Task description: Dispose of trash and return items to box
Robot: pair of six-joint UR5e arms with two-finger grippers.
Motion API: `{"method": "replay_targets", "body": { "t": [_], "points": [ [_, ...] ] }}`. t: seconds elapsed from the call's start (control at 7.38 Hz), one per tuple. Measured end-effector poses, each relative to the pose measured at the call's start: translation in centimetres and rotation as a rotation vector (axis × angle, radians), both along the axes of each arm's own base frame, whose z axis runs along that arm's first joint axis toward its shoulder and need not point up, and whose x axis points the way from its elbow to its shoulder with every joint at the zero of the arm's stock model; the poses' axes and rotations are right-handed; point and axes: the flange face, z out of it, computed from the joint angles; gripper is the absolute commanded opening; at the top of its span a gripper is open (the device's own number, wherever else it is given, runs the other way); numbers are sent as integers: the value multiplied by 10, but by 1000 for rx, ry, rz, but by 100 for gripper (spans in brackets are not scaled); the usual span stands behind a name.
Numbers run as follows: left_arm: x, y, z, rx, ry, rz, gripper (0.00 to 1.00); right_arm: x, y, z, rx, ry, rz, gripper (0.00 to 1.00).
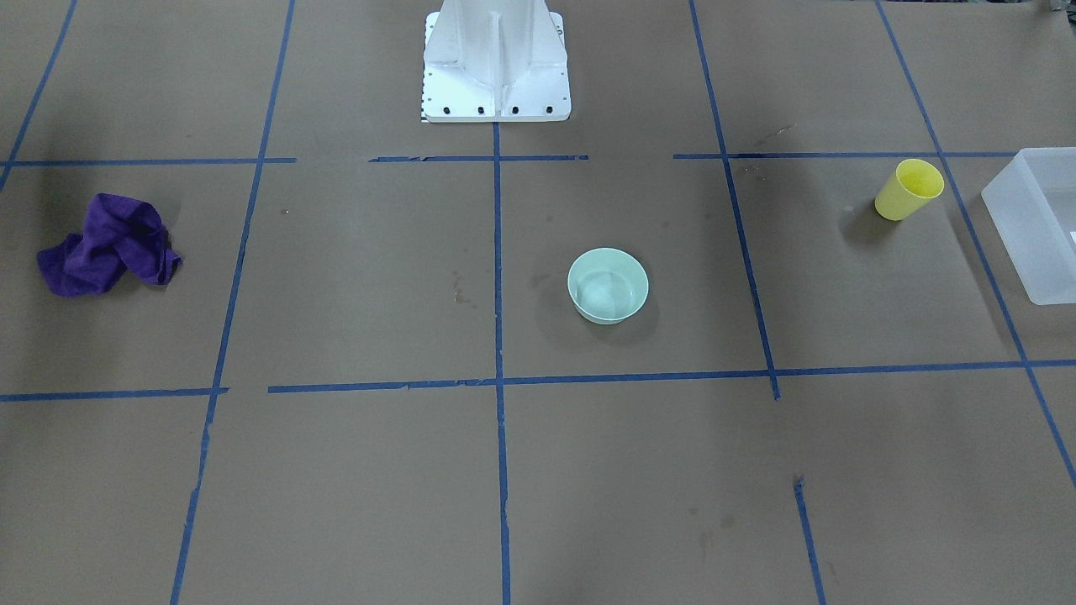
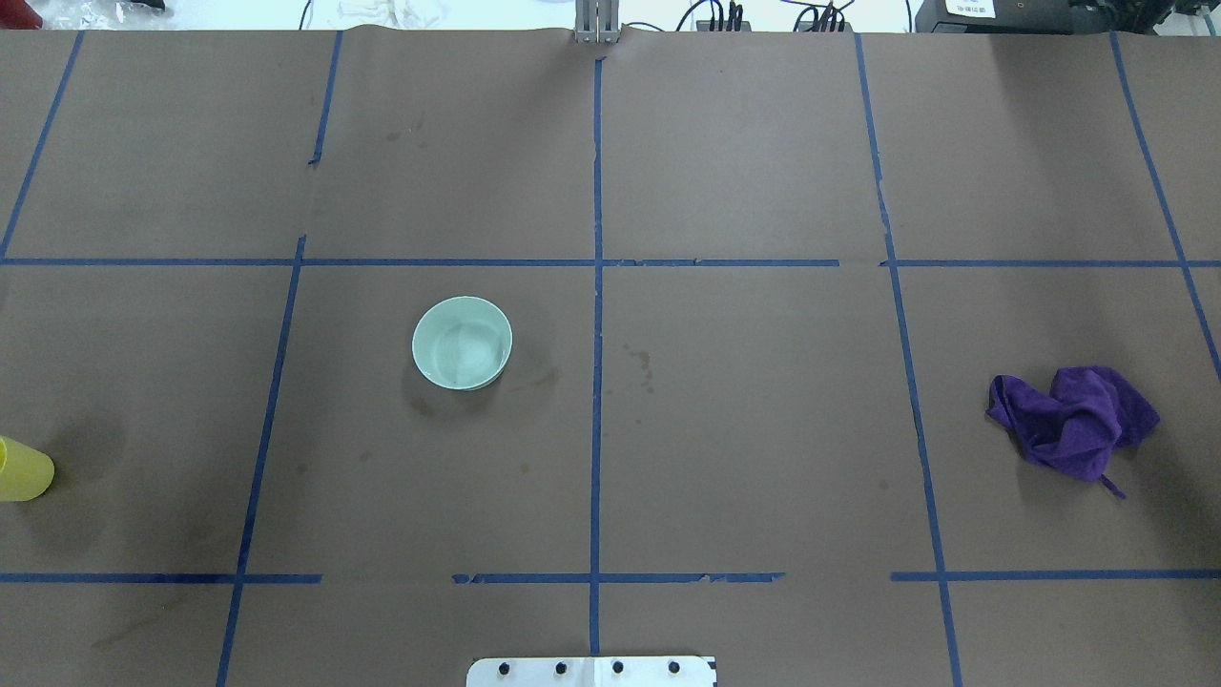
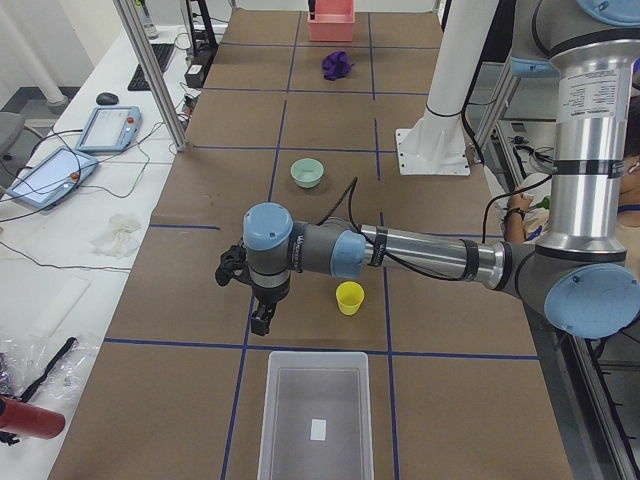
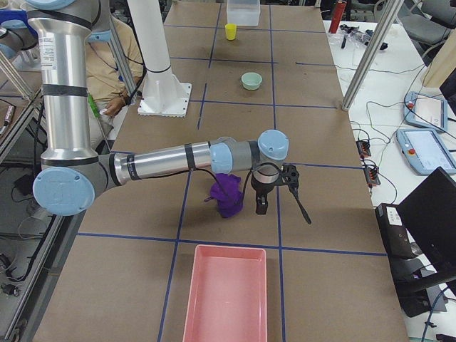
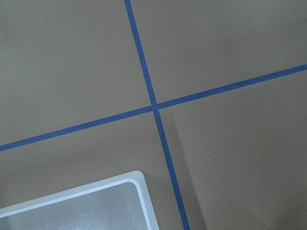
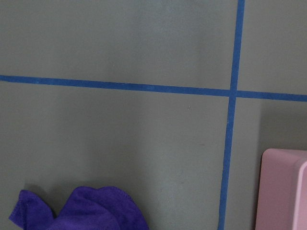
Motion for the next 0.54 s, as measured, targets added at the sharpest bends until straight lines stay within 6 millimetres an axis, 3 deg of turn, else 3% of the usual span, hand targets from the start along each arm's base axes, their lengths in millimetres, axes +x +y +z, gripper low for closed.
{"method": "replay_targets", "body": {
  "t": [0.54],
  "points": [
    [10, 5, -11, 41, 18, 28, 100, -1, 5, 10, -21, -7, -3, 100]
  ]
}}
